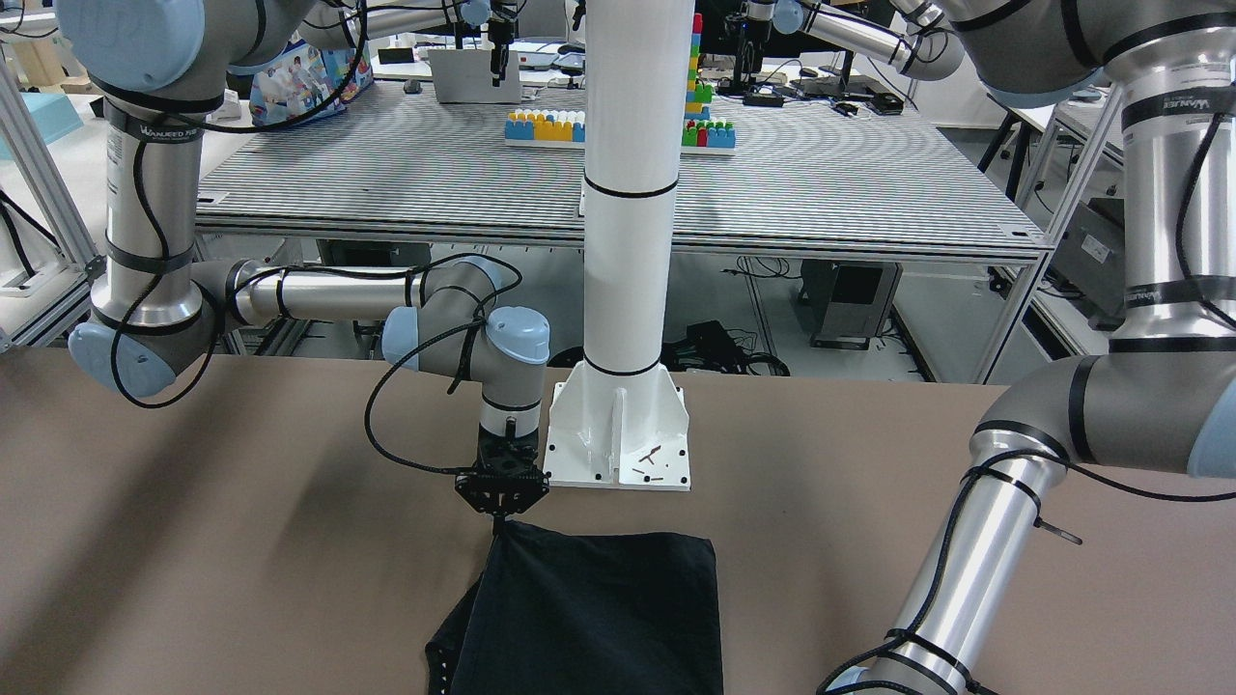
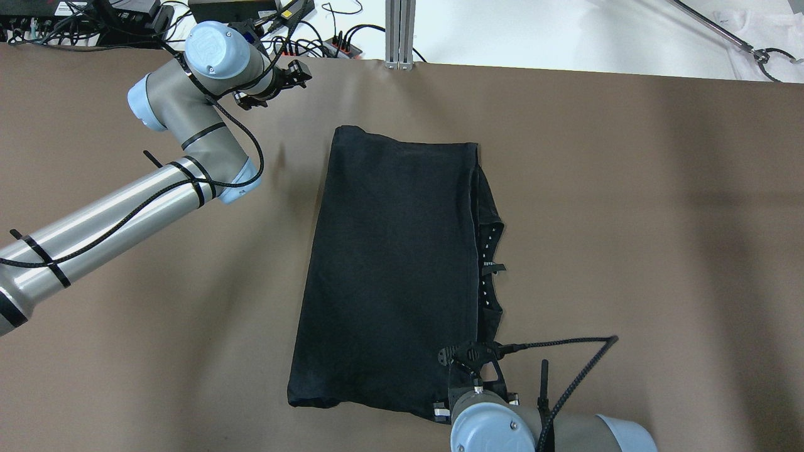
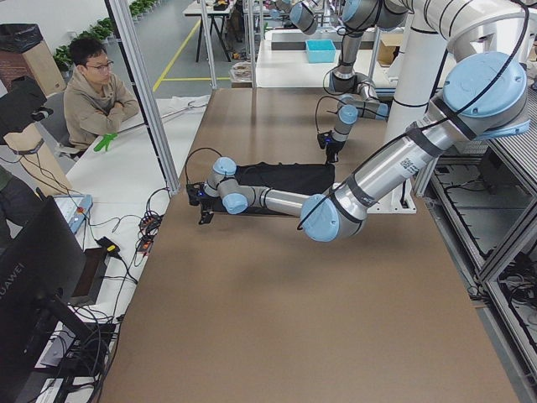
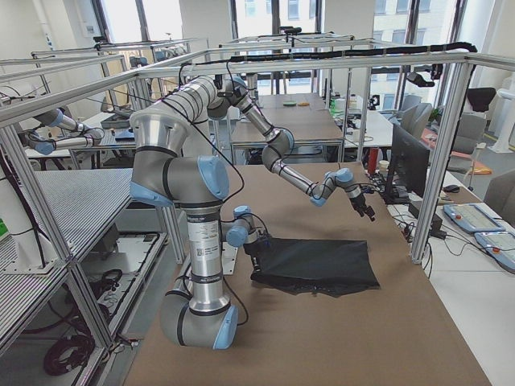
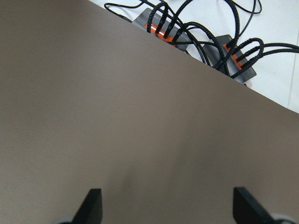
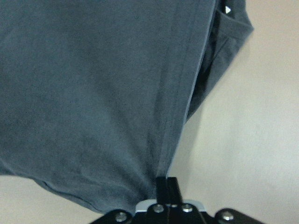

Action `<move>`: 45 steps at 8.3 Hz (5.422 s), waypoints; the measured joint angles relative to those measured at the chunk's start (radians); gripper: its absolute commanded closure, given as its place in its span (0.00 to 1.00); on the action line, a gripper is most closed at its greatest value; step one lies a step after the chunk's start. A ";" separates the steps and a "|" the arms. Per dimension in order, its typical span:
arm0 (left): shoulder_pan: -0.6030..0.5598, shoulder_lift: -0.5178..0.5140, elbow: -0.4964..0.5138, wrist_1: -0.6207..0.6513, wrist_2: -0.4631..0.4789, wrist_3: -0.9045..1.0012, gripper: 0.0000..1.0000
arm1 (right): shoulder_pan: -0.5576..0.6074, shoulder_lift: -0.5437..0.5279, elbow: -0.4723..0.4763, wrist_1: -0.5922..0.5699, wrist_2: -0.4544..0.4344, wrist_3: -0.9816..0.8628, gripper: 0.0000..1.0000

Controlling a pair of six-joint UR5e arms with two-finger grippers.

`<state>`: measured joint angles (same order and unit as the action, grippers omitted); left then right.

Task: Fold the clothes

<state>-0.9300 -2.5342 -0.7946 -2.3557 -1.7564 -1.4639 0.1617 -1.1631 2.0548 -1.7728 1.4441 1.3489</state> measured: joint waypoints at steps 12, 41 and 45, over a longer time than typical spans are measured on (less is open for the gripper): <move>0.022 -0.005 -0.011 0.003 0.015 0.000 0.00 | 0.001 0.022 -0.004 0.069 -0.041 0.883 0.07; 0.229 0.396 -0.617 0.007 0.122 -0.189 0.00 | -0.021 -0.028 -0.024 0.247 -0.059 0.944 1.00; 0.479 0.754 -1.045 0.006 0.251 -0.355 0.04 | -0.022 -0.032 -0.022 0.251 -0.057 0.944 1.00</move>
<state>-0.4513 -1.7799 -1.8395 -2.3496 -1.5058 -1.8188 0.1396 -1.1949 2.0332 -1.5219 1.3867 2.2932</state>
